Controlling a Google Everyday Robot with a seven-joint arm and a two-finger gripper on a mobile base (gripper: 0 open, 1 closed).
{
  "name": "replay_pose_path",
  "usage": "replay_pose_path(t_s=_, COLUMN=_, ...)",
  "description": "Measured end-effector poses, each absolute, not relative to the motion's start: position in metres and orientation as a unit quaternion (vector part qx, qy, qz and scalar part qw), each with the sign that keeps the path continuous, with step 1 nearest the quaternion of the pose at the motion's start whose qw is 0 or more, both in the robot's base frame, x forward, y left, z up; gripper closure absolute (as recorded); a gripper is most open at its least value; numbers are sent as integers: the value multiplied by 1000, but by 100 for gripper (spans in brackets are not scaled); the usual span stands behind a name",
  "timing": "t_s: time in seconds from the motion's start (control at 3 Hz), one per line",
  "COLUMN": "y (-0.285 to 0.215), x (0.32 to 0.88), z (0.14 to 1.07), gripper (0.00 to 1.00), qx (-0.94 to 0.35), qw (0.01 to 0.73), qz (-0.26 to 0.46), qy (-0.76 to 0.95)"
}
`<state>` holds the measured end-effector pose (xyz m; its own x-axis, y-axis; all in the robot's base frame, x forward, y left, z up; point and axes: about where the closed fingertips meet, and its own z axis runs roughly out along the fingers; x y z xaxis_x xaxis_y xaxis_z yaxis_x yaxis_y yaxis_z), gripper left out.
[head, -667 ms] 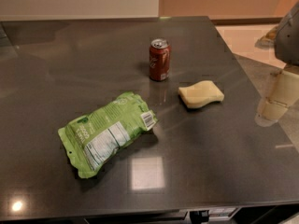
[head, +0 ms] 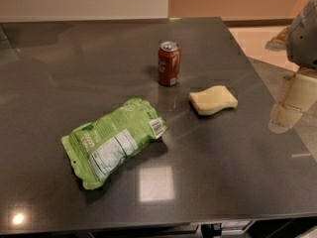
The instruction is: Pick green rice chip bag
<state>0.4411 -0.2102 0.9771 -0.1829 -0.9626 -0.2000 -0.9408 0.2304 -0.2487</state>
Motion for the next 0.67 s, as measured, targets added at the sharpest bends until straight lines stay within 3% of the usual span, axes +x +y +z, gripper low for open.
replay_pose_path(t_s=0.67, y=-149, x=472, z=971, gripper=0, qx=-670, qw=185, qz=-6, qy=718)
